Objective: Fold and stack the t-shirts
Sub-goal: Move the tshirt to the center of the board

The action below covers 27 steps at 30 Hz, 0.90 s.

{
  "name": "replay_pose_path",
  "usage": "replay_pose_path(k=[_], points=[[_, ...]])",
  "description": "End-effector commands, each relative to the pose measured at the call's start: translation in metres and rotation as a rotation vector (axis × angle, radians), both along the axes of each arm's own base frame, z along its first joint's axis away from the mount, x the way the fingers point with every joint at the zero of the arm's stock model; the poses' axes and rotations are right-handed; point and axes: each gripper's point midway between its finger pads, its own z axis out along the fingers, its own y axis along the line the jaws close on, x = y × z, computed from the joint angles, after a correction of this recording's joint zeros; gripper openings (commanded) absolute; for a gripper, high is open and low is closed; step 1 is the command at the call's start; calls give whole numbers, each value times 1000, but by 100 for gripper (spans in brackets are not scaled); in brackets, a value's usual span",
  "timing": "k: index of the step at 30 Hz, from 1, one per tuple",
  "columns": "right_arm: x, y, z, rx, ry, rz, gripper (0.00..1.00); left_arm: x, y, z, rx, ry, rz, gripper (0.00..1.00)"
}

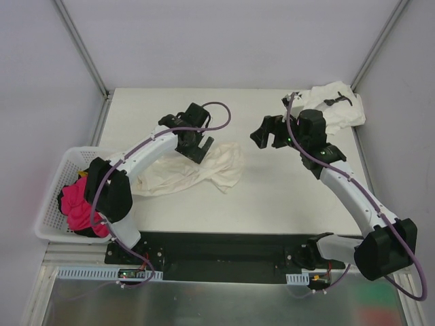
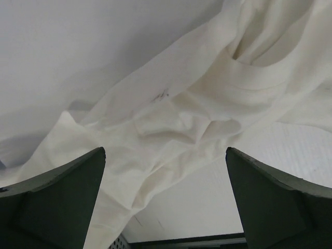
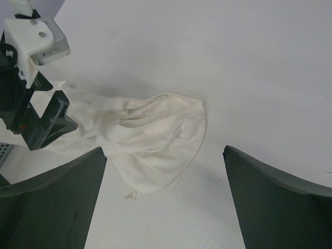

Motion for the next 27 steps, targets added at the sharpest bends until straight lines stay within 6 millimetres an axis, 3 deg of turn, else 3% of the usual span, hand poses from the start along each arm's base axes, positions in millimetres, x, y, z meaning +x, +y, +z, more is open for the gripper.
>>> replay_pose_path(k=[1,9,19,27], points=[[1,-17,18,-5,-75,-42,100,6,33,-15,76,-26,215,99],[-1,-35,19,-1,-90,-81,96,5,64,-44,126,-23,413,99],[1,-44,20,8,-108,-108,96,12,63,-84,166,43,431,99],[5,-47,16,8,-108,-122,96,27,55,-100,170,52,419,99]])
